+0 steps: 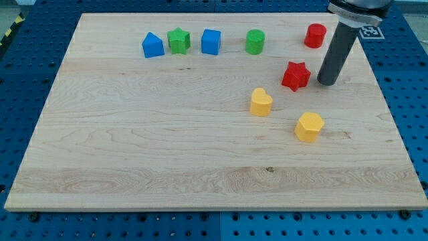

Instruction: Push the red star to the vertical bottom of the green star

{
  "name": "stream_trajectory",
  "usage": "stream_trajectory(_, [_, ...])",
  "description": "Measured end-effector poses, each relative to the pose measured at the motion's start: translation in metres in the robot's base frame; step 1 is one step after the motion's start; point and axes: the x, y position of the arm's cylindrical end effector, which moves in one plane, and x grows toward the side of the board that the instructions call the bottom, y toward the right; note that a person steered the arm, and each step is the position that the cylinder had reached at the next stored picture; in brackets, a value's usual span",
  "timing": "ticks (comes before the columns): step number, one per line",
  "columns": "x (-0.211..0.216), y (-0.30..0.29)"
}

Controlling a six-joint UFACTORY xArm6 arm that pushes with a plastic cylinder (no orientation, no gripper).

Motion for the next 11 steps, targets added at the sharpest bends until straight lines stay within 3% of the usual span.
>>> stream_trajectory(3, [0.0, -0.024])
stream_trajectory(11, [0.0, -0.228])
